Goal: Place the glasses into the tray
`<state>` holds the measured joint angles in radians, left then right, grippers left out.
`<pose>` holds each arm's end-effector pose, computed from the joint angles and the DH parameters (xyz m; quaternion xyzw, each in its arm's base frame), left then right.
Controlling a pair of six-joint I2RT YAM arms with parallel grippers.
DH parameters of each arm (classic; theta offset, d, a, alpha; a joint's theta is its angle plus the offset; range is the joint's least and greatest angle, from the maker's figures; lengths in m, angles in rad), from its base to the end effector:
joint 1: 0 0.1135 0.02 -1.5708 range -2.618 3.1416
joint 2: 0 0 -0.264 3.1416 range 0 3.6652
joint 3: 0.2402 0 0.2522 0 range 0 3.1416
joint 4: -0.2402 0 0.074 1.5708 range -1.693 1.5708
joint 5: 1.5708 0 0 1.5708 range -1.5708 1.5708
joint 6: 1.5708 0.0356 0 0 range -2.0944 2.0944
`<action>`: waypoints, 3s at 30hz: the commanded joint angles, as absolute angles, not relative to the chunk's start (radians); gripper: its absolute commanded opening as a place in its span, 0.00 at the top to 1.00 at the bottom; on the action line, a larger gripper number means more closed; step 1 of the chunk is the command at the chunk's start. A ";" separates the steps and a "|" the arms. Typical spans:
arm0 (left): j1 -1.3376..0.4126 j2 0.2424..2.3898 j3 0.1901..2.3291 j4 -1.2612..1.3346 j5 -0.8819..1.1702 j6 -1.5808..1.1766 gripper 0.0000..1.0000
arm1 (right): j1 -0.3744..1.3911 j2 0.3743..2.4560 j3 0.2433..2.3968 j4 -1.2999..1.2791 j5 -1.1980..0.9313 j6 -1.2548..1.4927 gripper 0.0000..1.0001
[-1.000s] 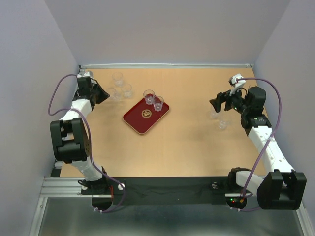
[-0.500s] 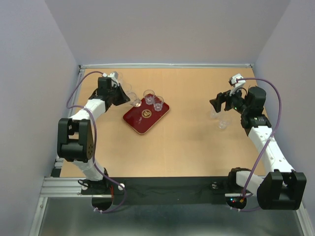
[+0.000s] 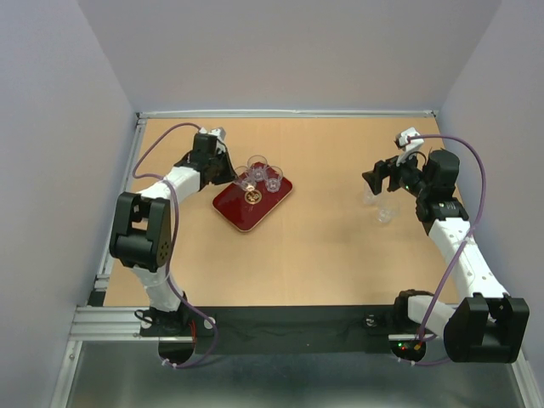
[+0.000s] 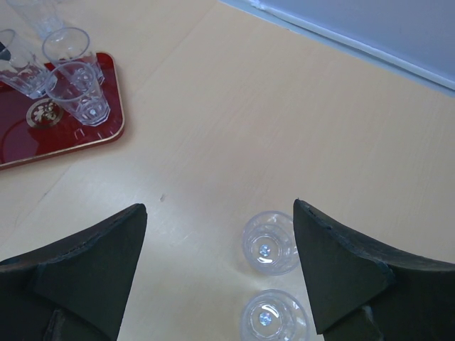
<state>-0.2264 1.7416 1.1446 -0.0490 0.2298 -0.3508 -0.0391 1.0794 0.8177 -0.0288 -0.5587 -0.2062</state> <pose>0.3762 -0.0950 0.2202 -0.0042 0.8905 -0.2245 0.3956 0.2479 0.0092 0.3110 -0.2285 0.7545 0.1492 0.5969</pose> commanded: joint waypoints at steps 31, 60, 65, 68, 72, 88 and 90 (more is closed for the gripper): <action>-0.281 1.704 1.275 -0.083 0.117 -0.302 0.38 | -0.044 1.060 0.790 0.025 -0.560 -0.238 0.12; -0.271 0.960 0.830 -0.032 -0.233 -0.063 0.04 | -0.241 1.166 0.816 -0.077 -0.445 -0.291 0.14; -0.270 0.862 0.790 -0.025 -0.258 -0.058 0.03 | -0.248 1.196 0.816 -0.127 -0.411 -0.317 0.20; -0.270 0.825 0.776 -0.017 -0.255 -0.057 0.03 | -0.253 1.221 0.821 -0.156 -0.397 -0.328 0.23; -0.268 0.811 0.776 -0.015 -0.261 -0.054 0.03 | -0.259 1.249 0.825 -0.192 -0.403 -0.345 0.29; -0.270 0.802 0.776 -0.015 -0.253 -0.052 0.03 | -0.261 1.370 0.871 -0.307 -0.459 -0.371 0.53; -0.270 0.802 0.776 -0.014 -0.253 -0.052 0.03 | -0.261 1.374 0.873 -0.311 -0.460 -0.371 0.57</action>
<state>-0.2733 0.8223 0.7803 -0.0570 -0.2409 -0.0662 -0.2546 1.3769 0.8104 -0.2916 -0.4431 -0.3561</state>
